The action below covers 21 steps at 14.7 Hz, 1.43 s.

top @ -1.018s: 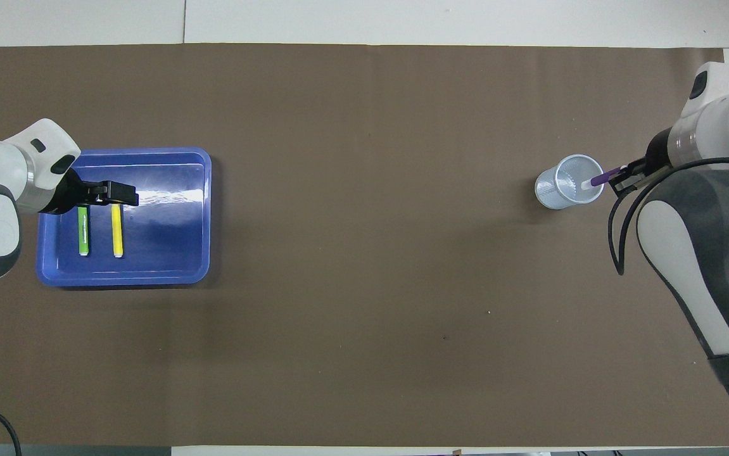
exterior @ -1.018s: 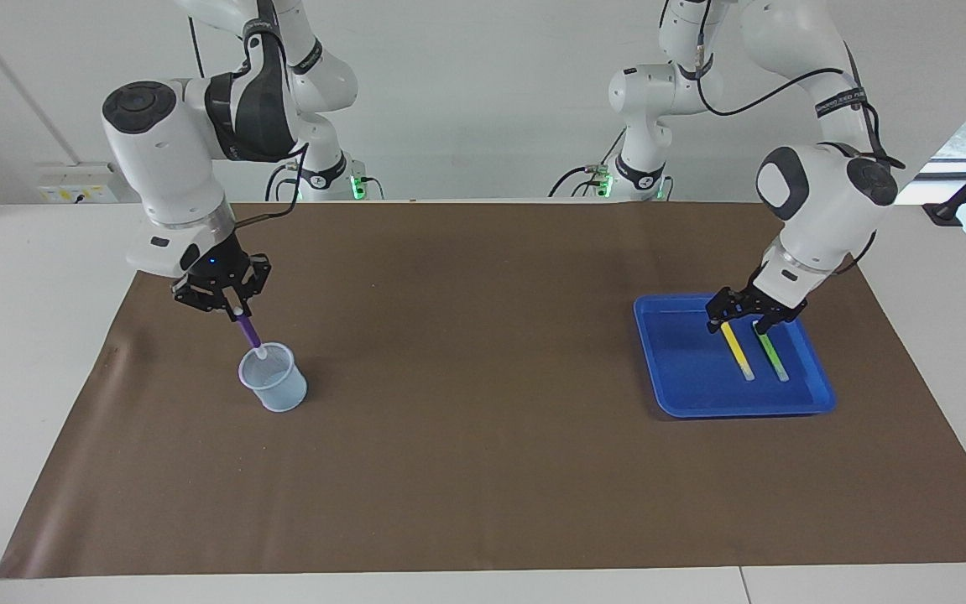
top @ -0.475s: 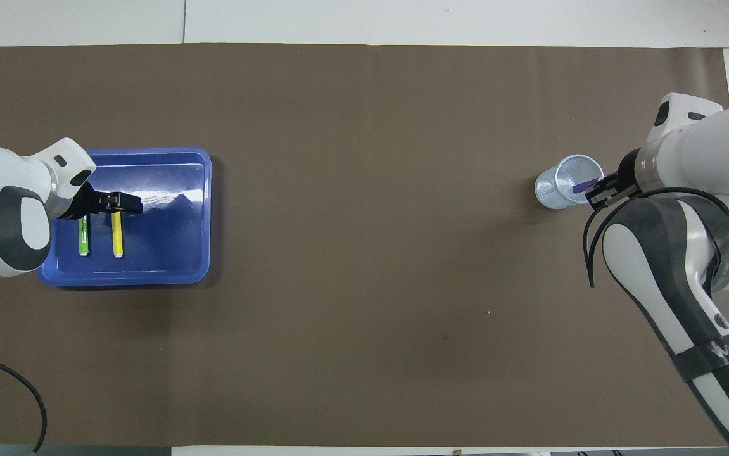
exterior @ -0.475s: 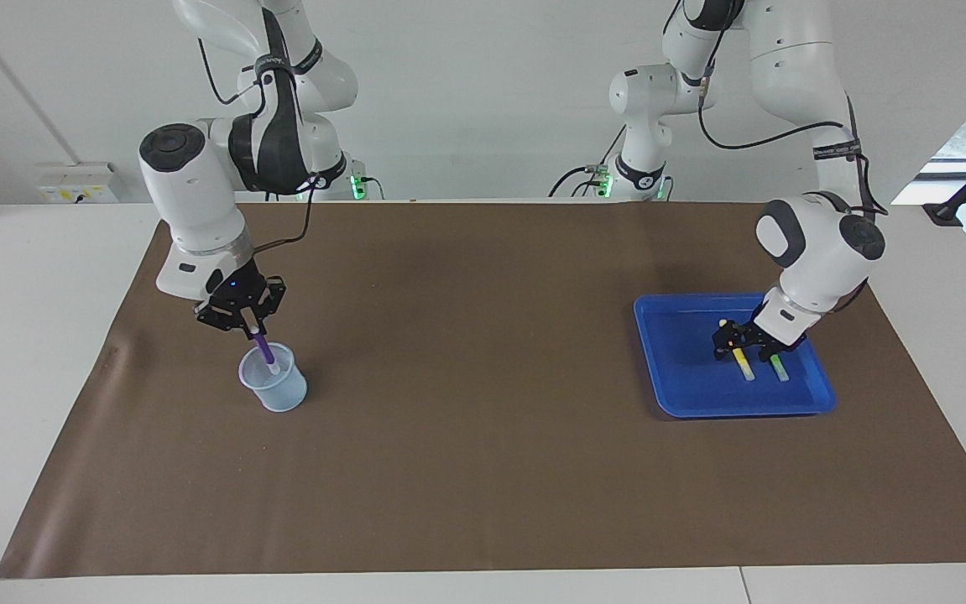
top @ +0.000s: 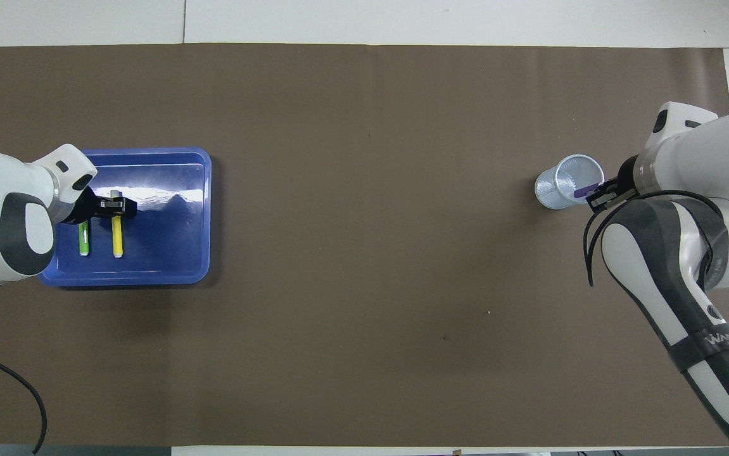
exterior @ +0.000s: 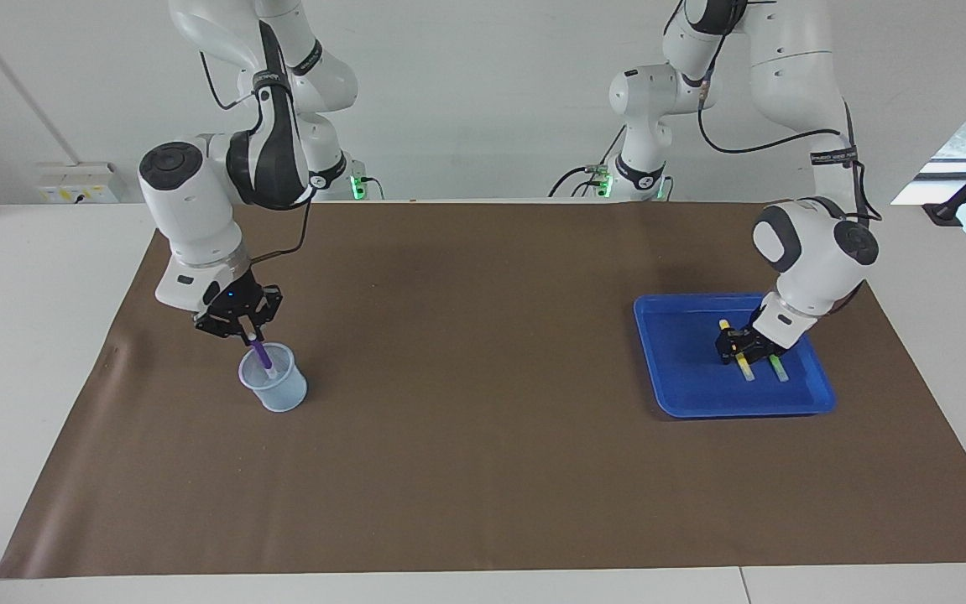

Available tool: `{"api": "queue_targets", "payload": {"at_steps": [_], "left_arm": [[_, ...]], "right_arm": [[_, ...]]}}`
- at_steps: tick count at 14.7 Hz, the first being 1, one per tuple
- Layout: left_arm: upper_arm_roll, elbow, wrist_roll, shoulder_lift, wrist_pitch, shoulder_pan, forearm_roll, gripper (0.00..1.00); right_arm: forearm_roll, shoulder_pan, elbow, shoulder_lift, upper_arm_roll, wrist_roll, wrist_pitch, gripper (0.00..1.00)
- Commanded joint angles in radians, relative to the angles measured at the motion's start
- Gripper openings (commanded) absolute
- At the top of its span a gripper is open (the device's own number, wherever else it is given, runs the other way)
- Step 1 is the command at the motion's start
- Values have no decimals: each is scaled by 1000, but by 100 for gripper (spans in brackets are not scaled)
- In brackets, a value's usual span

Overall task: Transfer and insert pens with both arms
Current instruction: 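Grasp the yellow pen with the left gripper while the right gripper releases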

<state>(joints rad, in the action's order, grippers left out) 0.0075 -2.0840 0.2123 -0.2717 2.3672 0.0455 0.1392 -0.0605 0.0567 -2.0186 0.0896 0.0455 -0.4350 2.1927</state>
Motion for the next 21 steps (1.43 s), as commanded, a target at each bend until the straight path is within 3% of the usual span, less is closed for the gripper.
{"api": "queue_targets", "payload": {"at_steps": [1,4,7,13,14,15,16,21], "left_arm": [[-6,-36,-25,14,21,8,-16,0],[-6,-30,-94,64,-9,-3,-16,0],[-9,10,-203,95,-100,-30,-16,0],[-9,-14,-209,83,-14,-29,-16,0],[-9,-16,-208,74,1,-29,-16,0],[-9,-15,-208,60,21,-29,-16,0],[-9,-15,-208,42,50,-27,-16,0],[-9,-16,-205,5,112,-19,-16,0]], "right_arm": [[7,-20,-25,-4,-13,-16,36,0],[138,-26,-19,16,-12,-70,38,0],[146,-35,-17,27,-12,-85,41,0],[146,-31,-22,25,-10,-108,55,0],[146,-28,-22,25,-10,-106,55,8],[146,-23,-22,25,-10,-105,55,30],[146,-23,-20,27,-12,-102,55,62],[145,-21,40,42,-16,-105,12,81]]}}
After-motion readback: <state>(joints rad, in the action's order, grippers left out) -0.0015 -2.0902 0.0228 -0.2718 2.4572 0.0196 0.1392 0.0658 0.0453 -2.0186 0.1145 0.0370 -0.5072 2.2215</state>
